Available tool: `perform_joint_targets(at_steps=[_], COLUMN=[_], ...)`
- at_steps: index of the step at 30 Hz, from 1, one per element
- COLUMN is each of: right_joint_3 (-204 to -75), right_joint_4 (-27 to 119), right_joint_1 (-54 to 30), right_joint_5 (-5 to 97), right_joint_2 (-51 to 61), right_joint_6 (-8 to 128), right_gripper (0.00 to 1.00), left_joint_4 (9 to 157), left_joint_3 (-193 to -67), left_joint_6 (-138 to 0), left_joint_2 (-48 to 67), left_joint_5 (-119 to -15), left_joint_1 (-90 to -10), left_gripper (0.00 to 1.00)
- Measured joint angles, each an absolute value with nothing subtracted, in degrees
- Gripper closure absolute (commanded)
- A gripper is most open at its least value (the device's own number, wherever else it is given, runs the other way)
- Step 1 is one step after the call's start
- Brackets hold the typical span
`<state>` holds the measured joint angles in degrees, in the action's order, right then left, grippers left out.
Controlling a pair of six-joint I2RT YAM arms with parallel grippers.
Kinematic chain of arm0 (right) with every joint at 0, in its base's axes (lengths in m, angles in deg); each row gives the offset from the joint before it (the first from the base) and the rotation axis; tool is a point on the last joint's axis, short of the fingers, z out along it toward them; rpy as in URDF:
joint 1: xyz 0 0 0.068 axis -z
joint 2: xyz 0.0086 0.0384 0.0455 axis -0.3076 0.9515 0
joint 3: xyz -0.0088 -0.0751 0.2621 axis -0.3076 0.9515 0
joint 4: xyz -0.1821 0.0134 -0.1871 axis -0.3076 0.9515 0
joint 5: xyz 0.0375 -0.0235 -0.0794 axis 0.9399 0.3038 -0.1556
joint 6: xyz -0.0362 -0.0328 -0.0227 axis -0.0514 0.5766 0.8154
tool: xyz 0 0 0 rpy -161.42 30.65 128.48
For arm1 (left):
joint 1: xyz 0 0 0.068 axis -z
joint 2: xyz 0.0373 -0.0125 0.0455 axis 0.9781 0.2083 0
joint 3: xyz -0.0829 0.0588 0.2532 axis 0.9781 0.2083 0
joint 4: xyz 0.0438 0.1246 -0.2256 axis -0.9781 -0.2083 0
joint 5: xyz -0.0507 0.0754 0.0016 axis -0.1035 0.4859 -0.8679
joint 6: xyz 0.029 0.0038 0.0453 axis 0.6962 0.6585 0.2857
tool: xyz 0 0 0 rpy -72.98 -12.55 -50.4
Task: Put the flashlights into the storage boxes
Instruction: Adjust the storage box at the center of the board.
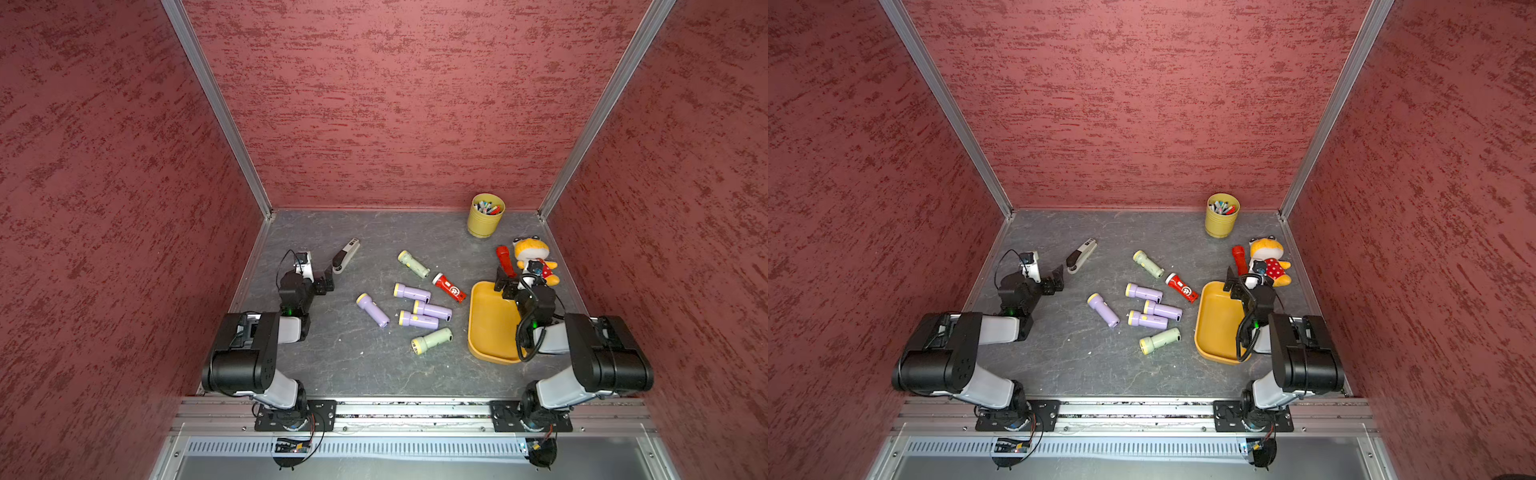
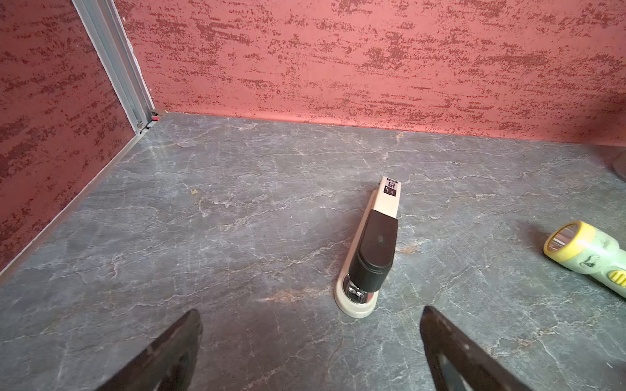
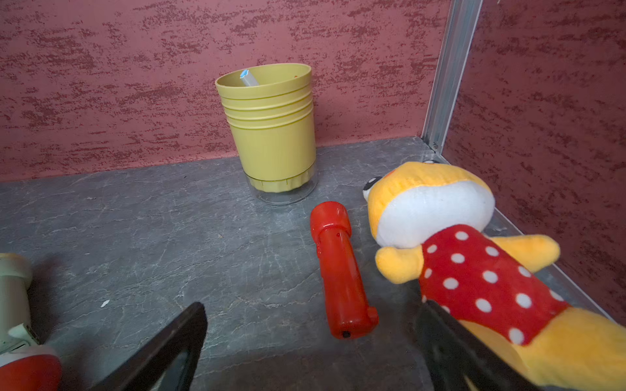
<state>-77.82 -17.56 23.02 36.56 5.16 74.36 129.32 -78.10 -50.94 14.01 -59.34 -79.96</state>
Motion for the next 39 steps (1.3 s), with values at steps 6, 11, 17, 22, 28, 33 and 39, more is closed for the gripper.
perform_joint_targets(at_steps=[6,11,17,22,28,33,39], right_joint_3=[-77.82,-77.8,-77.82,-77.82,-77.84,-78.15,-78.32], right_joint_4=[-17.56,-17.58,-17.56,-17.56,-17.56,-17.56,-13.78], right_joint_1=[23.02,23.02,23.02,23.02,23.02,23.02,23.08], right_joint_5=[36.56,36.56,36.56,36.56,36.56,36.56,37.06], right_joint_2=[5.16,5.16,5.16,5.16,5.16,5.16,1.72], right_joint_6=[74.36,74.36,74.36,74.36,74.36,74.36,74.38], right_gripper=[0.01,0.01,0.01,0.01,0.01,0.01,0.01], left_joint_4=[129.32,129.32,129.34,129.34,129.34,129.34,122.08], left_joint_3=[-78.1,-78.1,-78.1,-78.1,-78.1,-78.1,-80.68], left_joint_6=[-50.94,-50.94,-50.94,-51.03,-51.11,-51.11,-50.79], left_joint_2=[14.01,14.01,14.01,14.01,14.01,14.01,11.37], left_joint_5=[-59.32,-59.32,-59.39,-59.85,-60.46,-60.63,-60.44], left_joint_1=[-79.96,-79.96,-80.02,-80.5,-80.61,-80.61,-80.07], left_gripper=[0.01,0.0,0.01,0.01,0.01,0.0,0.0])
